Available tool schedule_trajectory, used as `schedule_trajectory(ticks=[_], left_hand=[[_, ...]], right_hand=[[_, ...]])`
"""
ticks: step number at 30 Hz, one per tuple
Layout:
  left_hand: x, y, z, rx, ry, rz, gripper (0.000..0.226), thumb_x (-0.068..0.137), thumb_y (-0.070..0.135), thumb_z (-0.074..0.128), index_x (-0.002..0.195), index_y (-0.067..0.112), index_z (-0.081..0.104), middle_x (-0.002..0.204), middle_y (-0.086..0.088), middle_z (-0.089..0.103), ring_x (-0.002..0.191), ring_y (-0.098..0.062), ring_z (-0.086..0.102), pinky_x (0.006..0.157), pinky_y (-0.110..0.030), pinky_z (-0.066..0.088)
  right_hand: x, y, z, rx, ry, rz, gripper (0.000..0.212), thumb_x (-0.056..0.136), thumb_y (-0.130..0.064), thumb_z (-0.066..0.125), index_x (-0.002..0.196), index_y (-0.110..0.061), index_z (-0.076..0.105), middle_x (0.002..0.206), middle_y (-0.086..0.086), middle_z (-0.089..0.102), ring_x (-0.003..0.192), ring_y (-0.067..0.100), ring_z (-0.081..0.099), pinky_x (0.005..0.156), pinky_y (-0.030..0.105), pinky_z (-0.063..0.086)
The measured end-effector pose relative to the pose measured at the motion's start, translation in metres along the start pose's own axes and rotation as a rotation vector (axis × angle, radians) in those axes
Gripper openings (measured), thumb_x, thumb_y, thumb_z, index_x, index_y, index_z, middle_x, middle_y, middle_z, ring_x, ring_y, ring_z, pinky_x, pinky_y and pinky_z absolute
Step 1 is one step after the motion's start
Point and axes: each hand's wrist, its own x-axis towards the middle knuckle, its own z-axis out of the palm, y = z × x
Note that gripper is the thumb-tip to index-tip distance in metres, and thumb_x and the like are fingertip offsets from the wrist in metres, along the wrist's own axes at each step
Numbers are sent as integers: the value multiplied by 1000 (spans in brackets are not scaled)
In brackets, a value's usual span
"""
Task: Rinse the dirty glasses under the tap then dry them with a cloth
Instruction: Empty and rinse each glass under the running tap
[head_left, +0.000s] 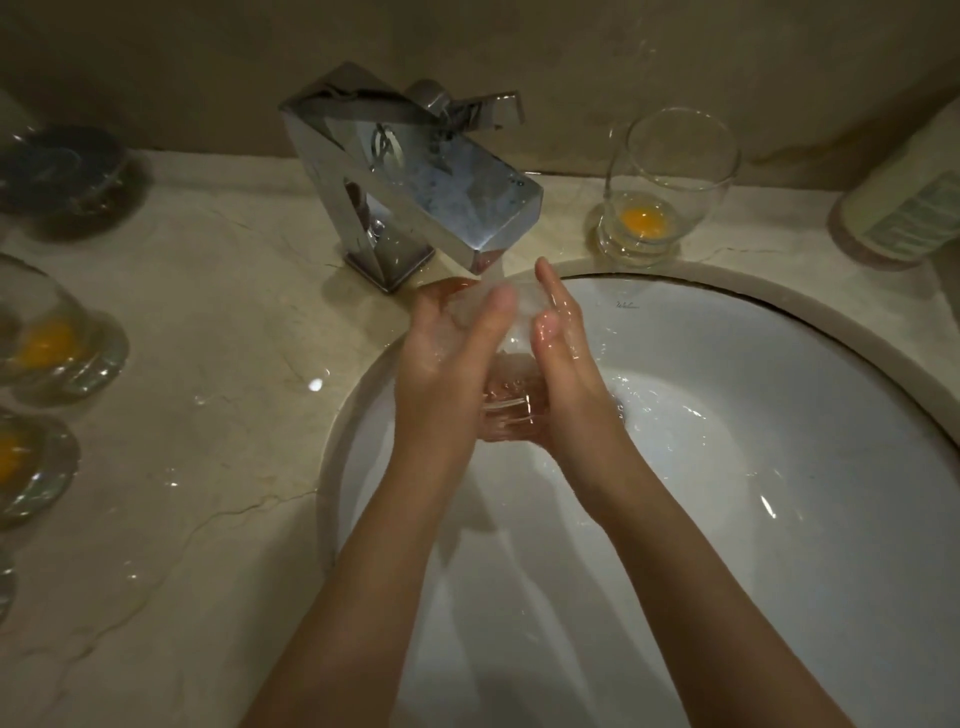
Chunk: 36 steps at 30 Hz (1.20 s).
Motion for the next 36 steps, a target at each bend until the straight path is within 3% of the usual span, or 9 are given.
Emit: schedule_trajectory(ticks=[3,6,8,10,13,16,19,23,36], left_hand=[[0,-7,-2,-296,-98,-215,77,64,57,66,126,12,62,117,-11,70,105,-26,69,90,-43,55],[-2,-8,0,-279,-84,-166,78,63,53,68,127,10,61,114,-14,71,100,-27,71,79,-38,58],[-2,-11,-1,-165,-47,-79,61,68,47,70,122,20,61,108,-4,72,95,-17,72,73,-29,57],[-2,-12,-1,16,-23,35,50,68,49,72,113,33,57,105,6,70,96,-11,70,80,-31,57],[-4,-17,0,116,-87,31,63,65,55,72,120,32,53,118,4,66,107,-11,66,93,-34,53],[-6,-14,-8,26,-212,-130,79,63,40,80,133,20,50,122,-2,67,101,-10,69,81,-23,54],[-9,-9,-19,-19,-267,-220,78,57,36,85,127,11,59,115,-10,71,97,-20,72,81,-31,55],[-18,3,-21,-76,-224,-214,63,59,27,85,115,10,65,98,-7,74,85,-21,72,69,-30,54],[-24,21,-31,-174,-165,-286,69,55,18,86,119,9,63,110,-12,72,100,-34,70,85,-62,54]], right_hand=[[-5,-3,0,278,-48,185,59,95,-59,26,115,-23,68,104,14,73,96,36,69,78,53,57],[-5,2,-3,242,-40,202,64,98,-57,21,115,-15,67,108,21,70,97,39,68,79,51,57],[-1,8,-7,127,-17,157,66,98,-61,19,130,-18,57,109,17,71,91,29,72,73,41,61],[2,15,-8,-43,14,71,67,88,-78,22,139,-41,44,122,7,67,97,23,71,81,43,60],[-1,17,-7,-125,64,-12,50,77,-86,27,125,-75,31,141,-2,54,120,26,60,97,53,51],[-6,15,-11,11,36,-3,44,87,-75,36,130,-65,34,145,-3,49,120,24,60,87,45,58],[-13,11,-11,34,6,11,52,91,-58,34,141,-49,33,141,-2,50,110,24,66,74,36,61],[-21,-2,-11,-25,28,78,44,100,-48,32,143,-44,35,135,-5,54,110,17,65,80,32,60],[8,-99,0,-173,171,-41,45,103,-46,31,143,-27,43,142,-11,48,124,11,48,109,43,38]])
